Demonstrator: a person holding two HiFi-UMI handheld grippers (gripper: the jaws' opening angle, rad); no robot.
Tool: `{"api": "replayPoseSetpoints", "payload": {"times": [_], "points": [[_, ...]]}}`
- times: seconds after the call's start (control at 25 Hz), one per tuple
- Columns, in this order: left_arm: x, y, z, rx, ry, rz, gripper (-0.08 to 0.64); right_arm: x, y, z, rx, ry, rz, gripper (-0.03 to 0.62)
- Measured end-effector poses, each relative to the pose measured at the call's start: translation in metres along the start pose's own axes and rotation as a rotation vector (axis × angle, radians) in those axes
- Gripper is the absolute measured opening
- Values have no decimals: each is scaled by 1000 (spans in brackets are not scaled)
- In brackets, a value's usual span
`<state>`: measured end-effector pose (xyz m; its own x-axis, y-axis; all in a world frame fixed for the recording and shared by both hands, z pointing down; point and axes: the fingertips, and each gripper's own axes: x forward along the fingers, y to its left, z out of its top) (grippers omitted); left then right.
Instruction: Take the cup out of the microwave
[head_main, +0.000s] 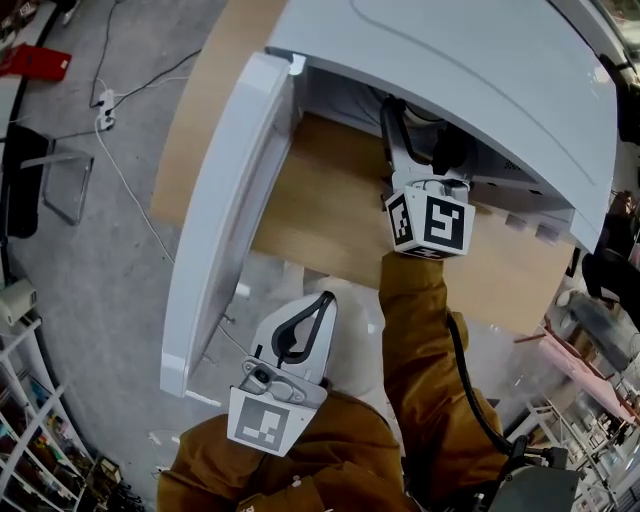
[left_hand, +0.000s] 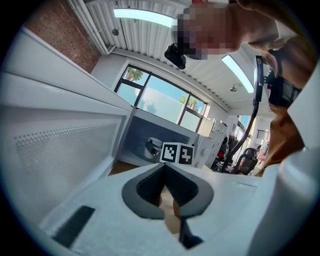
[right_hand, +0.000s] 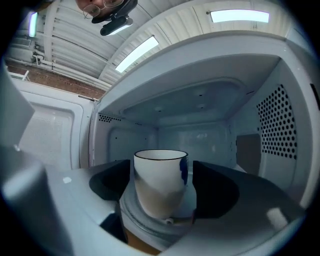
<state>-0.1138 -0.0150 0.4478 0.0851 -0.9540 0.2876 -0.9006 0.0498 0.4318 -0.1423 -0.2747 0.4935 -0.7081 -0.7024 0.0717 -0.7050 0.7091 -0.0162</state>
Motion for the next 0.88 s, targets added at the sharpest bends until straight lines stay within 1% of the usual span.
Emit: {"api": "replayPoseSetpoints", "payload": {"times": [0.32, 0.48, 0.64, 0.88], "points": [[0, 12, 5, -7, -7, 12, 5, 19, -1, -1, -32, 25, -8, 391], [0, 15, 4, -13, -4, 13, 5, 22, -3, -2, -54, 38, -24, 383], [1, 16, 5, -7, -4, 11, 5, 22, -4, -2, -54, 33, -31, 390], [2, 14, 7, 0, 0, -2, 5, 14, 0, 1, -34, 31, -5, 390]]}}
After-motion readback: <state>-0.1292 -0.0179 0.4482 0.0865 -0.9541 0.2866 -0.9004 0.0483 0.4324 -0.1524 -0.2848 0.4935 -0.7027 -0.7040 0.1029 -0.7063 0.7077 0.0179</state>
